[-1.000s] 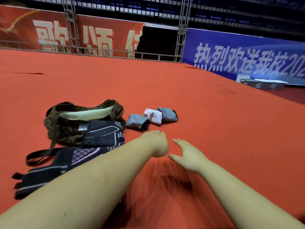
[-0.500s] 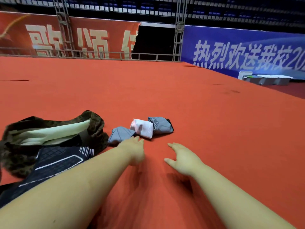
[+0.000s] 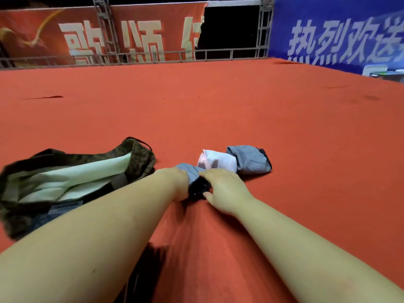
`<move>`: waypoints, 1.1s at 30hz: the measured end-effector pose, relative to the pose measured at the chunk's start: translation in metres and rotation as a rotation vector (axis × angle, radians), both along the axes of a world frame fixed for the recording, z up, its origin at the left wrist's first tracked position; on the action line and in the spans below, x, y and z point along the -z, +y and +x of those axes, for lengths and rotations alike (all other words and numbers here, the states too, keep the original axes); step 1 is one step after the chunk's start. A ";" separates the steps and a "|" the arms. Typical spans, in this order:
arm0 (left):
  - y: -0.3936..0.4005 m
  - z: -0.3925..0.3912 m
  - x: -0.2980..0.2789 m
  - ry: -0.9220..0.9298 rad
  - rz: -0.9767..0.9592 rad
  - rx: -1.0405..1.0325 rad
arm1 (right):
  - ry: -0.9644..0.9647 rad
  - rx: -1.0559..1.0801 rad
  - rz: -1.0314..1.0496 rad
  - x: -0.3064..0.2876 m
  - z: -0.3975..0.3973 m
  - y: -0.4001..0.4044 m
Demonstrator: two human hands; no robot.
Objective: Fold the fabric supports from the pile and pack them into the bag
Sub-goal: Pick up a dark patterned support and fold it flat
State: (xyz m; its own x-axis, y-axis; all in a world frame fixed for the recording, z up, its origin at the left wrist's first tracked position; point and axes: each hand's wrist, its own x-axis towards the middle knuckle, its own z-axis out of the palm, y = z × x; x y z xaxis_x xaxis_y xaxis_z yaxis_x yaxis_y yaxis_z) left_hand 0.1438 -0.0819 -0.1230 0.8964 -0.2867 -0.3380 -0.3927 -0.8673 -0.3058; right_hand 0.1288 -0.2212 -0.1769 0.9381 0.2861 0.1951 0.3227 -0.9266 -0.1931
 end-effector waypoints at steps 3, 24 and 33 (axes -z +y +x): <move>0.000 0.009 -0.001 -0.034 -0.026 0.043 | -0.105 0.024 0.018 -0.001 0.009 0.015; 0.039 -0.146 -0.120 0.084 -1.128 0.154 | -0.268 0.205 0.937 -0.121 -0.192 0.007; 0.056 -0.259 -0.121 0.223 -1.740 -0.035 | -0.420 0.166 1.150 -0.130 -0.316 0.048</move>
